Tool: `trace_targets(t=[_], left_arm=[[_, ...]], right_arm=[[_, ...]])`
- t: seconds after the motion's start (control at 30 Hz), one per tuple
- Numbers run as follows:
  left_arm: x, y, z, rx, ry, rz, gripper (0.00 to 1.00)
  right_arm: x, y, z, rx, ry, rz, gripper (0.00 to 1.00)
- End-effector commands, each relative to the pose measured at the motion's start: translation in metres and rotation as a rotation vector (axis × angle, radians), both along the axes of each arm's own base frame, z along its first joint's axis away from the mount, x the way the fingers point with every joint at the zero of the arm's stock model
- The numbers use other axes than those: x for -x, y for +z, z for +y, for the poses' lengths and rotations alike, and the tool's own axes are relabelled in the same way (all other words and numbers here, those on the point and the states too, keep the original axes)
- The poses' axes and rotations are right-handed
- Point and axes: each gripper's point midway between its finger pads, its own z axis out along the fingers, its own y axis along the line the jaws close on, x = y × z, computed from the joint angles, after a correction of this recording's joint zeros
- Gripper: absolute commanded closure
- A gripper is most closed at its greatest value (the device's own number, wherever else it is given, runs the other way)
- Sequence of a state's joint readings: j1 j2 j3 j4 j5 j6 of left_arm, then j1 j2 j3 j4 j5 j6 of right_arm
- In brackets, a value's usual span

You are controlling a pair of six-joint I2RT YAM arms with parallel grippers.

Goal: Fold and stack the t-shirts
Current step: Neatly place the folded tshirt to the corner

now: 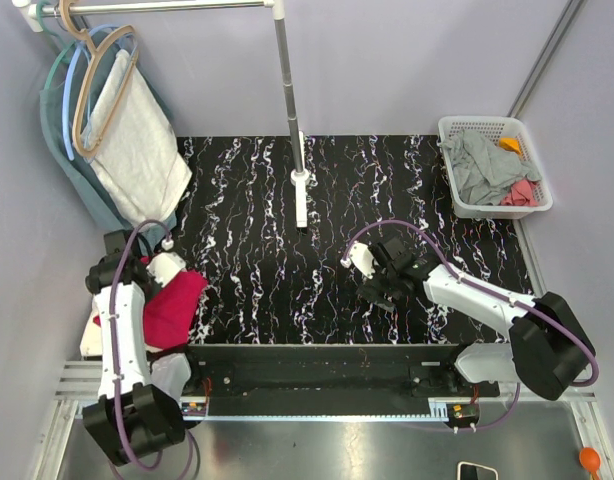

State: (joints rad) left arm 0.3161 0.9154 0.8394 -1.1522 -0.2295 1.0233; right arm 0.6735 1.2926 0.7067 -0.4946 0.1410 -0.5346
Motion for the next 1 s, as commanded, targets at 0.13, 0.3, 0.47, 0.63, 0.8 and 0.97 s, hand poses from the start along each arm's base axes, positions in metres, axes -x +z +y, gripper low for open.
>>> trace_targets(t=[0.13, 0.3, 0.47, 0.63, 0.8, 0.97], left_arm=[[0.010, -0.006, 0.046, -0.049, 0.014, 0.008, 1.00], [0.019, -0.016, 0.079, -0.035, 0.102, 0.010, 1.00], [0.013, -0.031, 0.097, 0.011, 0.151, 0.032, 1.00], [0.002, -0.048, 0.104, 0.062, 0.189, 0.032, 1.00], [-0.004, -0.060, 0.113, 0.083, 0.229, 0.051, 1.00], [-0.011, -0.061, 0.118, 0.094, 0.257, 0.041, 0.57]], right_arm=[[-0.003, -0.001, 0.001, 0.006, -0.011, -0.009, 0.00], [-0.002, -0.003, 0.001, 0.009, -0.009, -0.002, 0.00], [-0.003, -0.003, 0.003, 0.009, -0.009, 0.004, 0.00], [-0.001, -0.005, 0.001, 0.012, -0.017, 0.015, 0.00], [0.000, -0.004, 0.000, 0.019, -0.021, 0.015, 0.01], [-0.001, -0.002, 0.002, 0.016, -0.029, 0.031, 0.00]])
